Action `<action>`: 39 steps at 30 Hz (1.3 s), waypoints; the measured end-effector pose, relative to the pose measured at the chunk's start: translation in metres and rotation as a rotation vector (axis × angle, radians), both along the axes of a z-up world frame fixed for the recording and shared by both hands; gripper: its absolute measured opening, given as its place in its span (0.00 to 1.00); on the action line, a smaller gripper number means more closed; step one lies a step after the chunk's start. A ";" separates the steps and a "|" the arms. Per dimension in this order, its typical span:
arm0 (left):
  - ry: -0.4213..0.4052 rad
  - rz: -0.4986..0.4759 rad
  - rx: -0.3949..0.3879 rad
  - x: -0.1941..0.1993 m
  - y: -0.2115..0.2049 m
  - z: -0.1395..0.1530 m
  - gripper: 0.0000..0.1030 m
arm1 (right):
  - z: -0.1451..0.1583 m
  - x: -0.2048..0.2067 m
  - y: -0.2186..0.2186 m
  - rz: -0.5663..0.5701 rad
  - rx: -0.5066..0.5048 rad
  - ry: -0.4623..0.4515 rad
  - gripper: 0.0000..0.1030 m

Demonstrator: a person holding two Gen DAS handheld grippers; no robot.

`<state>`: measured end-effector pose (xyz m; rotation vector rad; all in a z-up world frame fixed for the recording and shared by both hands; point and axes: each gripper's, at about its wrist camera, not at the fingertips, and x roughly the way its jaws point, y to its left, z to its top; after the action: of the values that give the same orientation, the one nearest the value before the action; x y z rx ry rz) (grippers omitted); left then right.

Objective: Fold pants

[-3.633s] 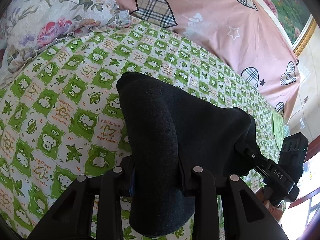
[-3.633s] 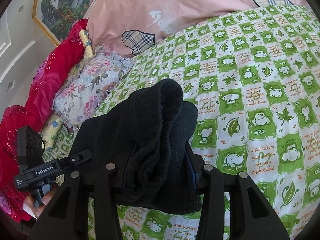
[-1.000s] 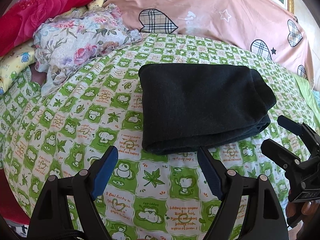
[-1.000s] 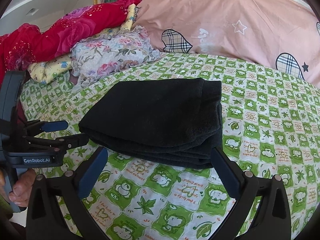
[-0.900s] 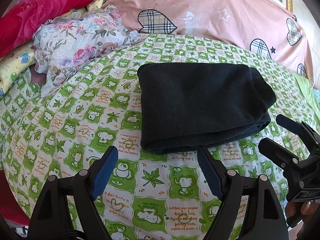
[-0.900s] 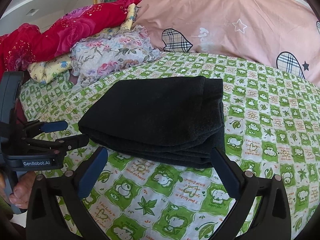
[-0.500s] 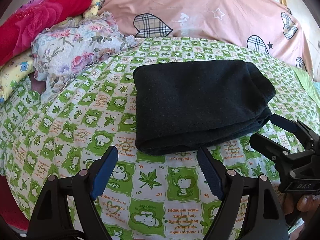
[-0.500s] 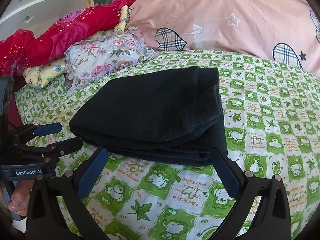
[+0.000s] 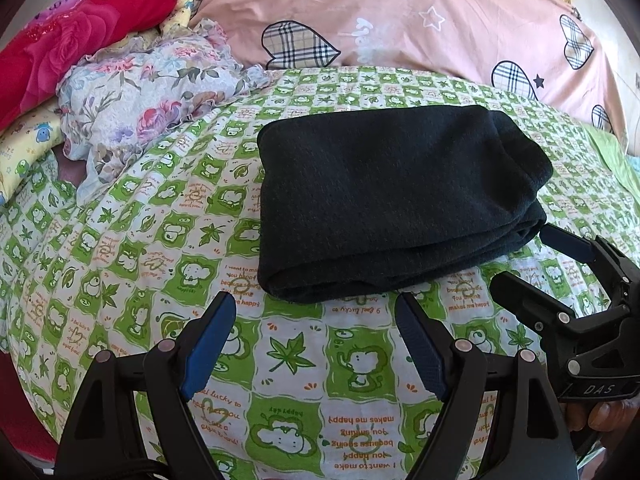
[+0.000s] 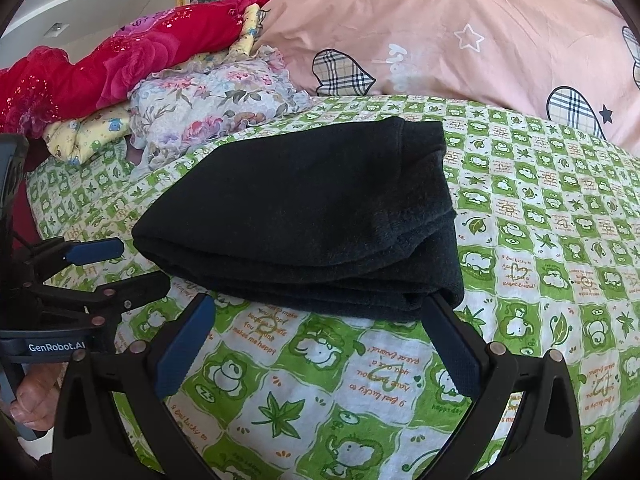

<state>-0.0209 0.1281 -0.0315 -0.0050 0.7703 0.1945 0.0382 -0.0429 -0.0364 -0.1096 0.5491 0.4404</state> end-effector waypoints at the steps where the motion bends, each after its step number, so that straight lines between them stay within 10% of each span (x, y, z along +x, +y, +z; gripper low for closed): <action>1: -0.001 0.000 0.002 0.000 0.000 0.000 0.80 | 0.000 0.000 -0.001 0.000 0.000 -0.003 0.99; 39: 0.022 -0.038 0.015 0.001 -0.005 -0.005 0.80 | -0.006 0.006 -0.004 -0.018 0.006 0.023 0.99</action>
<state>-0.0200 0.1227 -0.0363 0.0254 0.7899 0.1646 0.0441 -0.0469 -0.0428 -0.0939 0.5715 0.4263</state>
